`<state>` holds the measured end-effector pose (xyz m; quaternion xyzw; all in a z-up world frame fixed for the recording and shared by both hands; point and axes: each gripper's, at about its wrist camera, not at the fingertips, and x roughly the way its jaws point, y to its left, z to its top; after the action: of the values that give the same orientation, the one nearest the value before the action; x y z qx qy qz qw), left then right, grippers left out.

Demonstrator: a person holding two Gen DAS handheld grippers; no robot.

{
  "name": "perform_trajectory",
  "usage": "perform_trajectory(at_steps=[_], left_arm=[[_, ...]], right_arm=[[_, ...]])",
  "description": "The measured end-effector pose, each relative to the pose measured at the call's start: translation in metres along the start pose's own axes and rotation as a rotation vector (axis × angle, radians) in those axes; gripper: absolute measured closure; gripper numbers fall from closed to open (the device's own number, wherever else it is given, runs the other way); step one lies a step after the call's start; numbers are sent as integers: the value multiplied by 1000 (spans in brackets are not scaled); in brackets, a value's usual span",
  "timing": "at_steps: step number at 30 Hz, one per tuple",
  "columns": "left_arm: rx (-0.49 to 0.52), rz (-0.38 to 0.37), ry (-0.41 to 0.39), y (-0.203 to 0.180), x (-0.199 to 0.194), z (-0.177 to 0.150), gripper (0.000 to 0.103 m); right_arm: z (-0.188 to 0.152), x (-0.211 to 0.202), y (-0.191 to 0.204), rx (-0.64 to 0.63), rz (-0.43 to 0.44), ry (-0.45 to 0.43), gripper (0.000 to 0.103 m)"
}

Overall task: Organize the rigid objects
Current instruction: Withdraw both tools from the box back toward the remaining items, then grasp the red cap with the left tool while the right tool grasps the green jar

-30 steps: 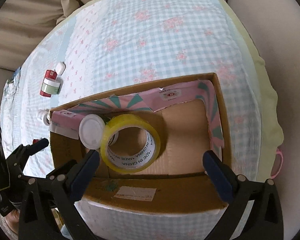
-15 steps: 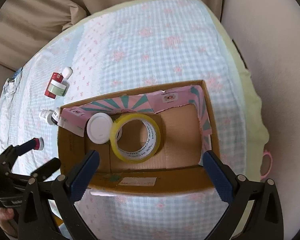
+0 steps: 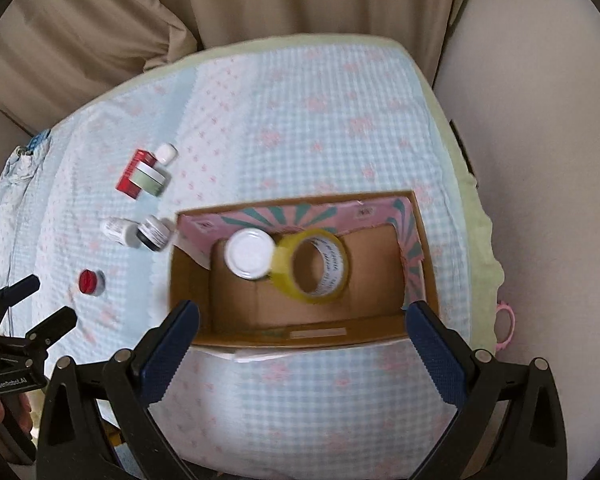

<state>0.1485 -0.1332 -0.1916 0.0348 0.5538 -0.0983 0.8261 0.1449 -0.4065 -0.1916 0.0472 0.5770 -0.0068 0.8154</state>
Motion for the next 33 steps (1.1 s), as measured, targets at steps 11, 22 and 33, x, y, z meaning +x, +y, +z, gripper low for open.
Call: perform_trajectory(at_steps=[11,22,33], left_arm=[[-43,34,-63,127,-38,-21,0],[-6,0,11,217,-1,-31,0],[-7,-17,164,234,93,-46,0]], right_arm=[[12,-30,119,-27,32,-70,0],[35,-3,235,-87,54,-53,0],[70,75,283,-217,54,43,0]])
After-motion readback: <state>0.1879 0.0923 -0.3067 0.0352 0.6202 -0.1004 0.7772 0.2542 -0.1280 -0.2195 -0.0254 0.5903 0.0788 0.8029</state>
